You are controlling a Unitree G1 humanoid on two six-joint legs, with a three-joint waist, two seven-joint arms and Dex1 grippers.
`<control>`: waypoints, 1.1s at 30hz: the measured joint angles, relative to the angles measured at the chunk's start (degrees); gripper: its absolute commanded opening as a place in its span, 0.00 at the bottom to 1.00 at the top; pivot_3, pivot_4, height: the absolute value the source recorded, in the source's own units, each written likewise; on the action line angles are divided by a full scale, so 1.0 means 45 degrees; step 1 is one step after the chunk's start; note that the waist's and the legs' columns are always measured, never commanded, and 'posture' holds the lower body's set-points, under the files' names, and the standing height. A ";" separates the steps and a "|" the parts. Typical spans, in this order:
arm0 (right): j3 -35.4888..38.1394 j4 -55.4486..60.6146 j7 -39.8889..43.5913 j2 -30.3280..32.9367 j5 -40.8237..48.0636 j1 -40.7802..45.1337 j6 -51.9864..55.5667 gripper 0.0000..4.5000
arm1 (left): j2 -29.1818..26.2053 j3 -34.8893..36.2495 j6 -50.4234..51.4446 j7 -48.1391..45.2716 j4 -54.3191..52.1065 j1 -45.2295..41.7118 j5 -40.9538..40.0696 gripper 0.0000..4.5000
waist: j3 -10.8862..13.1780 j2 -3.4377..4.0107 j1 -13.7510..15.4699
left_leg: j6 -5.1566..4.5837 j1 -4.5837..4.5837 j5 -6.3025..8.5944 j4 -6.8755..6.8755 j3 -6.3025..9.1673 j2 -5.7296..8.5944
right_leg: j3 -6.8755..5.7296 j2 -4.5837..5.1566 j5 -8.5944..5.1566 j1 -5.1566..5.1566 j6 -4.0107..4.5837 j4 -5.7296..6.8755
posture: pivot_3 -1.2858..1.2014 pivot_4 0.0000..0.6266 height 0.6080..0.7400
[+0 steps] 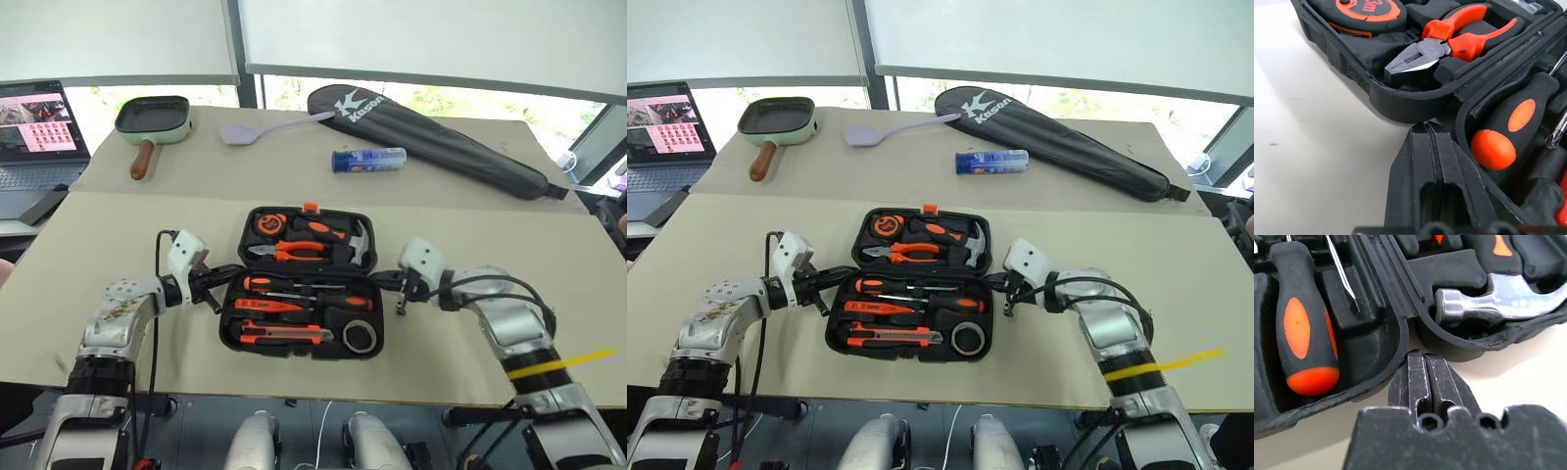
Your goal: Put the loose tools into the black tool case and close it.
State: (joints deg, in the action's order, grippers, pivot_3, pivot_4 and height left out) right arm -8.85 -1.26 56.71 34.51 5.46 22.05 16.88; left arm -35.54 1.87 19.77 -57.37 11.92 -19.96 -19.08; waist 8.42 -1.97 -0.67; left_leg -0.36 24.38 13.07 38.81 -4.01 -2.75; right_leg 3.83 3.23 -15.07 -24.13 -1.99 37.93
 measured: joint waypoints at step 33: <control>0.1350 -0.1155 -0.5152 -0.0643 0.3086 0.5477 1.3551 0.84 | -0.0507 0.0153 1.0304 0.4013 -0.0980 -0.3947 -0.0627 0.99 | 0.0016 -0.0037 -0.0072 | -0.0002 0.0072 -0.0005 0.0015 0.0060 0.0014 | -0.0003 -0.0009 0.0002 -0.0058 -0.0008 0.0014 | 0.52 0.24 1.00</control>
State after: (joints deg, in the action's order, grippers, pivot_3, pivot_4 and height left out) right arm -2.78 -6.46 33.53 31.61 19.35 46.69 77.86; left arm -37.82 2.56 66.14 -39.32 7.51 -37.71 -21.90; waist 8.49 -2.13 -0.99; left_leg -0.37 24.71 13.05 38.88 -3.74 -2.69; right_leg 3.82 3.19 -15.06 -24.39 -2.03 37.99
